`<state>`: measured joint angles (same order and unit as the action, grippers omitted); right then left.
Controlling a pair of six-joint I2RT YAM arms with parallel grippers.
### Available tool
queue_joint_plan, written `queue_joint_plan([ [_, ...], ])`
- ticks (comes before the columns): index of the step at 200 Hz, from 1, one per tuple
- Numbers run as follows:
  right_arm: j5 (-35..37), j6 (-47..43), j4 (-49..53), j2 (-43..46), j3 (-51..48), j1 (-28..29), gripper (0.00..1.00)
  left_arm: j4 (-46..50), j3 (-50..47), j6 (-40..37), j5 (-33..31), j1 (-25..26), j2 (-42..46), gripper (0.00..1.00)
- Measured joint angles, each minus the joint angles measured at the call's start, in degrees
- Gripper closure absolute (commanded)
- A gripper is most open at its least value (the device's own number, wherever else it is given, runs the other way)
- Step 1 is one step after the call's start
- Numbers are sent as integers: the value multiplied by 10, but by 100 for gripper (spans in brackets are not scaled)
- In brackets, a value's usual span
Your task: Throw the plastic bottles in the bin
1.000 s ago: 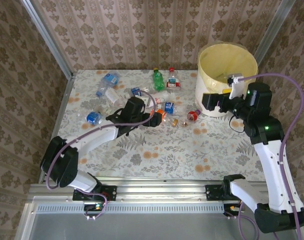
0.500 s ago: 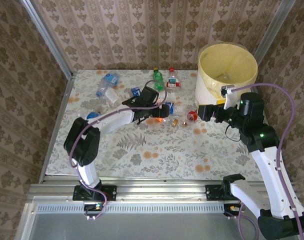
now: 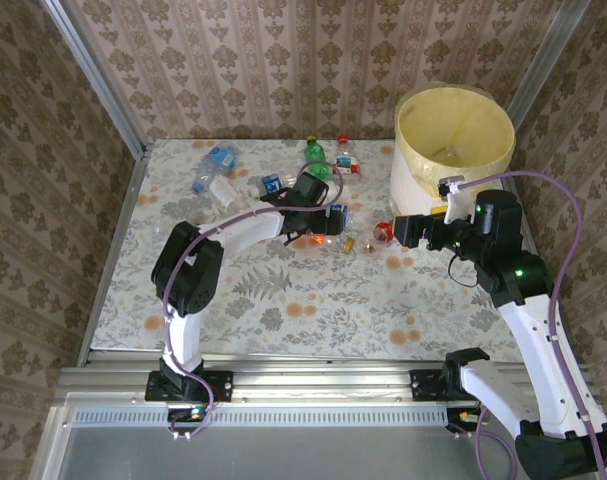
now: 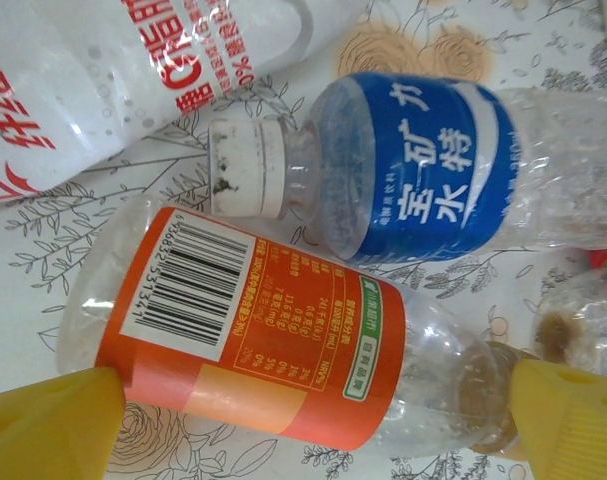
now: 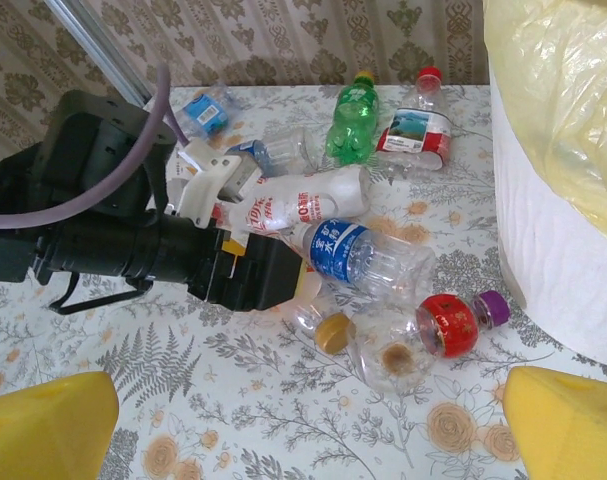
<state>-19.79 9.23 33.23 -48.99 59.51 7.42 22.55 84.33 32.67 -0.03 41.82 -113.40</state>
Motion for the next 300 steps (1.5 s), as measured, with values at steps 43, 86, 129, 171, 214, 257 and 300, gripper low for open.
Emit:
queue_joint_plan([
  [43,0,0,0,0,-1,0,0,14,15,2,2,0,-31,4],
  [86,0,0,-4,0,-15,0,0,24,15,1,0,0,-40,13],
  [129,-2,0,-5,-2,-28,3,0,26,13,-13,0,0,-41,35],
  [171,-4,4,-9,-14,-40,16,0,-15,-24,-21,7,0,-27,47],
  [214,-5,15,-18,-17,-43,22,0,-86,-127,-31,19,2,35,48],
  [257,-36,41,-46,-18,-55,23,0,-151,-210,-73,24,25,111,48],
  [300,-85,83,-81,-32,-67,23,0,-247,-276,-138,23,67,205,48],
])
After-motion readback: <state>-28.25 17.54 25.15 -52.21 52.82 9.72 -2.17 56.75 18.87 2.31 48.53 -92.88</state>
